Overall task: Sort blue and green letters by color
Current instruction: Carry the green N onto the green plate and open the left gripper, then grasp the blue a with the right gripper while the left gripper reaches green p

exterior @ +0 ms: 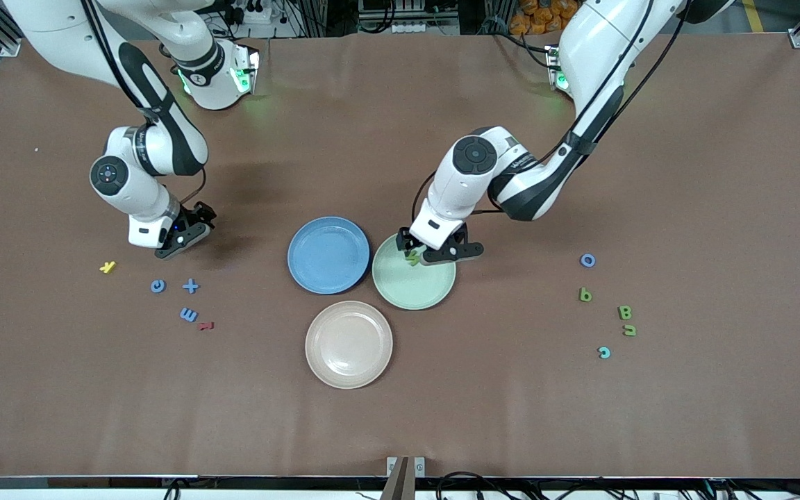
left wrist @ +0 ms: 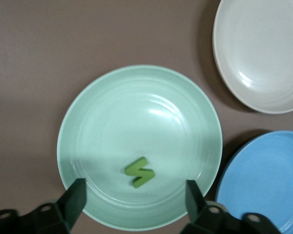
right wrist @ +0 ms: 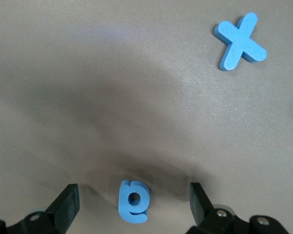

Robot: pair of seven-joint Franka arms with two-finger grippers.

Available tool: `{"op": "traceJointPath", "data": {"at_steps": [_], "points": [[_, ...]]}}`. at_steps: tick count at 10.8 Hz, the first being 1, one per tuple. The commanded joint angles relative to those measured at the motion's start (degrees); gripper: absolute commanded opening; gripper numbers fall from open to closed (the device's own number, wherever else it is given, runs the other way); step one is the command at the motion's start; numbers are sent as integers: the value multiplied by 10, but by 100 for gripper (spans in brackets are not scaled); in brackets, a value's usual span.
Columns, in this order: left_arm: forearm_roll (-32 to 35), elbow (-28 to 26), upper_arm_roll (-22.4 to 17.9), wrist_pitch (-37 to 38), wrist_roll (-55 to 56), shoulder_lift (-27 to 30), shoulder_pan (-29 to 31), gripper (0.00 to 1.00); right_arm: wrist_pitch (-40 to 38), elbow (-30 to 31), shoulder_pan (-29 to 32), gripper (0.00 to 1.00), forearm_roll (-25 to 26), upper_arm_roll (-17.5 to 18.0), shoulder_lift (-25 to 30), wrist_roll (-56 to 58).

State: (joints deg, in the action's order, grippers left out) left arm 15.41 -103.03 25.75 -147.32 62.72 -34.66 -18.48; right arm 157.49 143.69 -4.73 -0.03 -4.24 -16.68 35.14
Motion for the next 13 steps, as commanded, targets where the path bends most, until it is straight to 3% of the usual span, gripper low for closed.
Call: {"op": "traceJointPath", "data": {"at_steps": [1,5,7,9,13], "points": [[16,-1,3,86,-76,49,47,100,3,16,7,100,-2,2,12,1],[8,-8,14,204,-296,98,129,100,2,20,8,98,-2,1,12,1],[9,-45,15,209,-423,113,197,100,2,23,7,0,-2,1,16,2],[8,-54,35,208,-492,106,262,100,-1,22,7,0,-2,1,17,5],[17,-81,36,170,-510,85,305,95,-10,14,5,0,-2,2,24,2]]}}
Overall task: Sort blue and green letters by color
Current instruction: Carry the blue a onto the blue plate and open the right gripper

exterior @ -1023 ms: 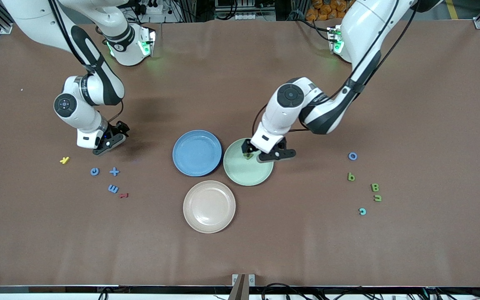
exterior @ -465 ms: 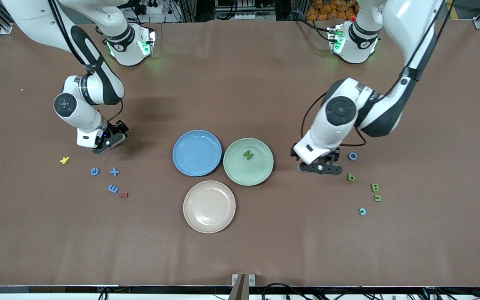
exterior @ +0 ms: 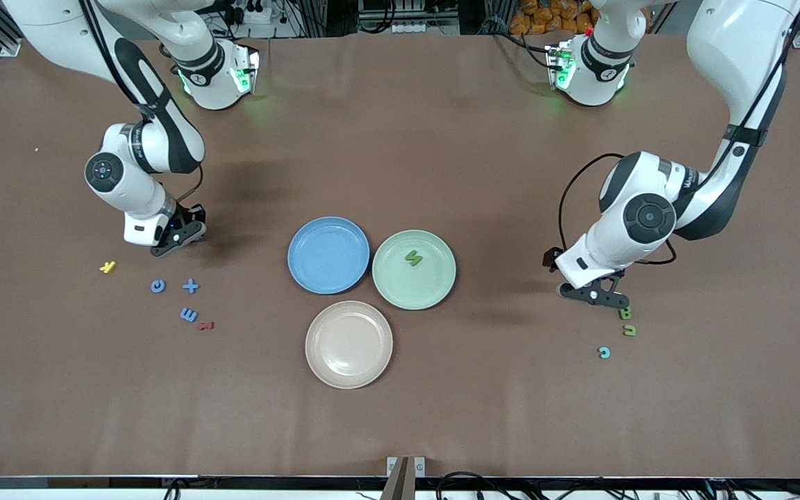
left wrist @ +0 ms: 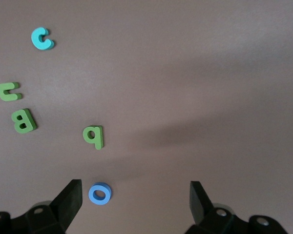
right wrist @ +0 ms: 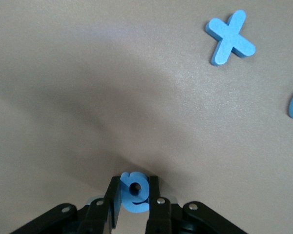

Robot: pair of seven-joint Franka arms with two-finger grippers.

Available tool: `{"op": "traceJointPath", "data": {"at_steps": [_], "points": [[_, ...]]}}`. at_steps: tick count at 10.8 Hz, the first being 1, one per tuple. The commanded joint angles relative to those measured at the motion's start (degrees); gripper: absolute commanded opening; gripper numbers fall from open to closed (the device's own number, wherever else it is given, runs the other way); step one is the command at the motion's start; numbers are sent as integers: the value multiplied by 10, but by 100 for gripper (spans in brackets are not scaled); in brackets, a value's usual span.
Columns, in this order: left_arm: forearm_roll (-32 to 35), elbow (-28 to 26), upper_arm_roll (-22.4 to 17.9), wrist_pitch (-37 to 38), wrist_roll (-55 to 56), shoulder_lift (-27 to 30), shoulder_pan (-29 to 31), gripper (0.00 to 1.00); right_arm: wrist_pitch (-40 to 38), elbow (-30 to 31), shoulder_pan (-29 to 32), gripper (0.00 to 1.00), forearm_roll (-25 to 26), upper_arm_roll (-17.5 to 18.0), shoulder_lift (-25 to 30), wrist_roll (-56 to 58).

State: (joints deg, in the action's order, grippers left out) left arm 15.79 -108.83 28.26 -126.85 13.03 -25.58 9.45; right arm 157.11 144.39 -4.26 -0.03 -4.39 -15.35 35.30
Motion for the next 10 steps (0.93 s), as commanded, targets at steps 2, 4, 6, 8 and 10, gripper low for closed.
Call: {"op": "traceJointPath", "data": {"at_steps": [2,4,6,8,10], "points": [[37,-51,10,-91,-14,-24,40,88,-13,-17,-5,0,-2,5,14,-2],[65,-50,10,-110,-14,-46,63,86,-92,-79,-21,0,-2,6,13,-6],[84,-46,6,-124,-14,-61,72,82,-210,-166,-38,0,-6,6,4,-39],[93,-45,6,-135,-14,-69,80,81,-233,-205,-69,0,-8,6,-4,-103],[93,-38,5,-137,-14,-76,79,79,-230,-227,-98,0,-9,7,-25,-180]]}}
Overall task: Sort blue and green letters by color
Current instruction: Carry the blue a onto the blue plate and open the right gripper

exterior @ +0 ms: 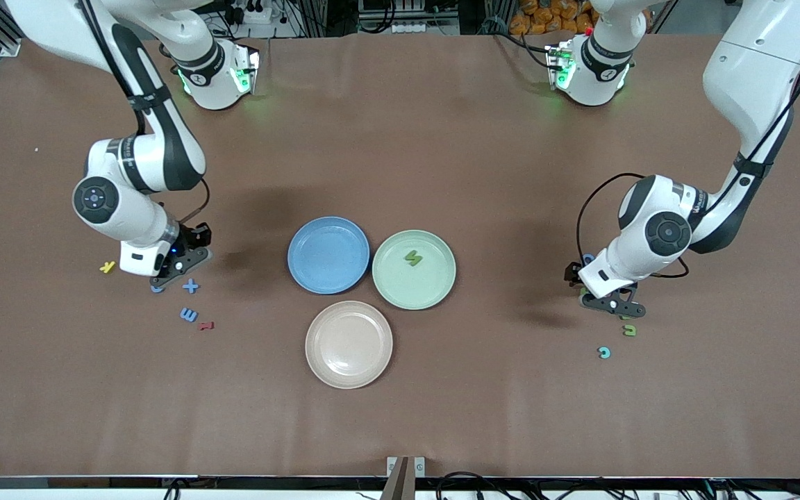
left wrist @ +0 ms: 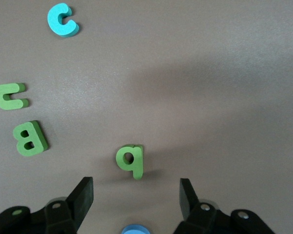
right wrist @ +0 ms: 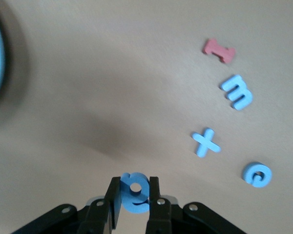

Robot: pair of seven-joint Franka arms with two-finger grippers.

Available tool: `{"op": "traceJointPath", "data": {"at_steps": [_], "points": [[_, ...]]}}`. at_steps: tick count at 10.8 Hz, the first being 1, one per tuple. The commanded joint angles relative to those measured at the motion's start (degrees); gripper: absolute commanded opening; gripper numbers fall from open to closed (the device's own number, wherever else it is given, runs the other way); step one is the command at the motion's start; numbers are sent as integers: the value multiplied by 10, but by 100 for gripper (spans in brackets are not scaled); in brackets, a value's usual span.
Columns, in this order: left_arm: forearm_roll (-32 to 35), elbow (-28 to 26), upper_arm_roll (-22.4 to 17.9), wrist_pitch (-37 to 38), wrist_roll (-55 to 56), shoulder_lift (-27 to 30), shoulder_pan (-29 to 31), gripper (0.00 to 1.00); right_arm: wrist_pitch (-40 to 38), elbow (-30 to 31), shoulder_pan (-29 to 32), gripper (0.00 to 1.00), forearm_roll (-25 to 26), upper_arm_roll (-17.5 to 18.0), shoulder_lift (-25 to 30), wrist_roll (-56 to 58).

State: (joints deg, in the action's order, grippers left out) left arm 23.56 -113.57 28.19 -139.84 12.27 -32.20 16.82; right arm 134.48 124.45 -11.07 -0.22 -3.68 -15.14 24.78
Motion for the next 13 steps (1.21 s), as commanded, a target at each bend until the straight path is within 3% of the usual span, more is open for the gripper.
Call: {"op": "traceJointPath", "data": {"at_steps": [1,4,8,9,10,13], "points": [[17,13,6,-7,-7,-17,6,79,-4,-38,-50,0,-22,1,-36,-111],[24,26,5,-12,-7,-31,4,79,-5,-78,-132,0,-93,0,-67,-224],[35,34,4,-13,-7,-44,4,75,-2,-147,-225,0,-101,1,-124,-428],[36,36,5,-13,-7,-46,6,73,-2,-166,-234,42,-101,1,-141,-455],[36,37,5,-13,-7,-49,7,72,0,-173,-234,99,-102,1,-150,-460],[35,38,4,-14,-7,-51,7,69,-2,-175,-224,100,-101,1,-148,-447]]}}
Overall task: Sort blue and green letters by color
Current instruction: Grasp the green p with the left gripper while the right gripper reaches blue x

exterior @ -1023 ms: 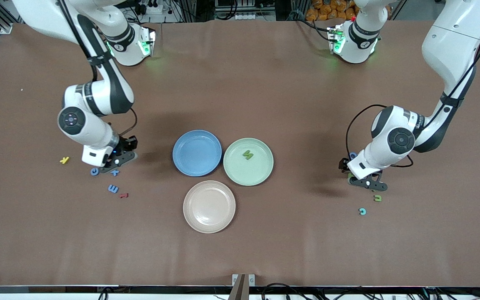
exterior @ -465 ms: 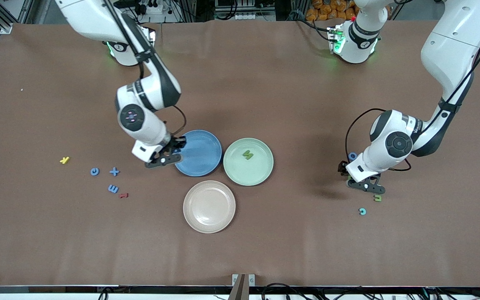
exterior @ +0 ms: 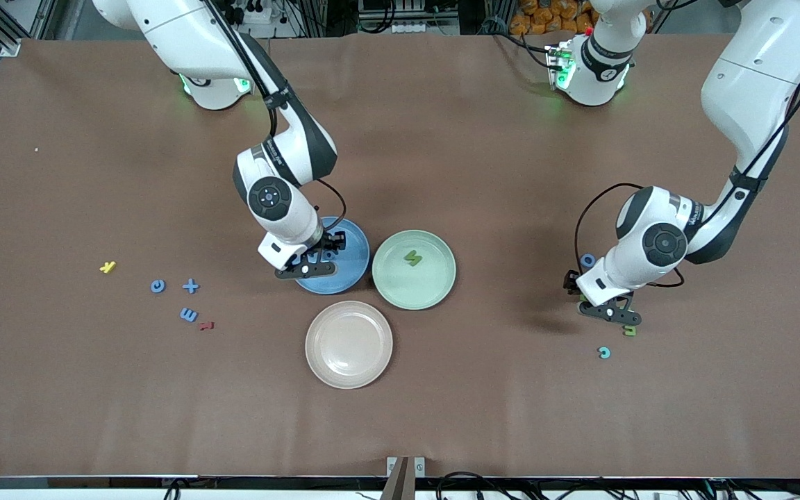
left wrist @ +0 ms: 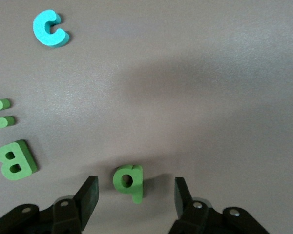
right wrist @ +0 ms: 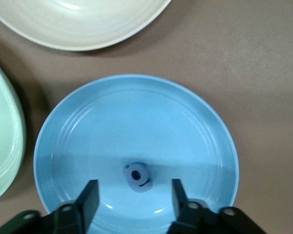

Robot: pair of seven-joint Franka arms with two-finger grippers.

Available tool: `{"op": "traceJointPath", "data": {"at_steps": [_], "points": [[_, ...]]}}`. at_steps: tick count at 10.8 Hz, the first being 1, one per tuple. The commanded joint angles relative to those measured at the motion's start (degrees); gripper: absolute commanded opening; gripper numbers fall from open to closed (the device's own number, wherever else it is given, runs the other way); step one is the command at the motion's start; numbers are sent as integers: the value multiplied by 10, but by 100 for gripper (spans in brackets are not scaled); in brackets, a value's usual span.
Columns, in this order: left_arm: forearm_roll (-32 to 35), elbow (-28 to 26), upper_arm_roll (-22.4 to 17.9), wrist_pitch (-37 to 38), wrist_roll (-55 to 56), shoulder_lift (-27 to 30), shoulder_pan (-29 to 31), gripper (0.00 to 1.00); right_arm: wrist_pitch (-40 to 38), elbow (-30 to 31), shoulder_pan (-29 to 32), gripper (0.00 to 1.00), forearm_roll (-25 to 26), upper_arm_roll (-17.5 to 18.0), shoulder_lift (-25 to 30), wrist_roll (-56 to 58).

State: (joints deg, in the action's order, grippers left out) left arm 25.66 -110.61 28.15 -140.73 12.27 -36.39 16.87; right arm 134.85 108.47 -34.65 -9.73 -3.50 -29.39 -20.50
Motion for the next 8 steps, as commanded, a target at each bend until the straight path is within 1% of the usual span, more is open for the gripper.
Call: {"op": "traceJointPath", "data": {"at_steps": [1,2,3,6,8], "points": [[15,12,4,-5,-7,-12,7,68,-8,-15,26,100,-6,-1,-4,36],[15,13,4,-5,-7,-13,7,68,-11,-14,46,100,-6,-2,-3,75],[15,13,4,-5,-7,-13,7,64,-13,-12,72,100,-6,-1,-4,120],[14,15,4,-5,-7,-17,7,61,-22,-12,141,100,-5,-4,-4,274],[15,15,4,-5,-7,-18,7,60,-23,-15,181,100,5,-5,-8,390]]}}
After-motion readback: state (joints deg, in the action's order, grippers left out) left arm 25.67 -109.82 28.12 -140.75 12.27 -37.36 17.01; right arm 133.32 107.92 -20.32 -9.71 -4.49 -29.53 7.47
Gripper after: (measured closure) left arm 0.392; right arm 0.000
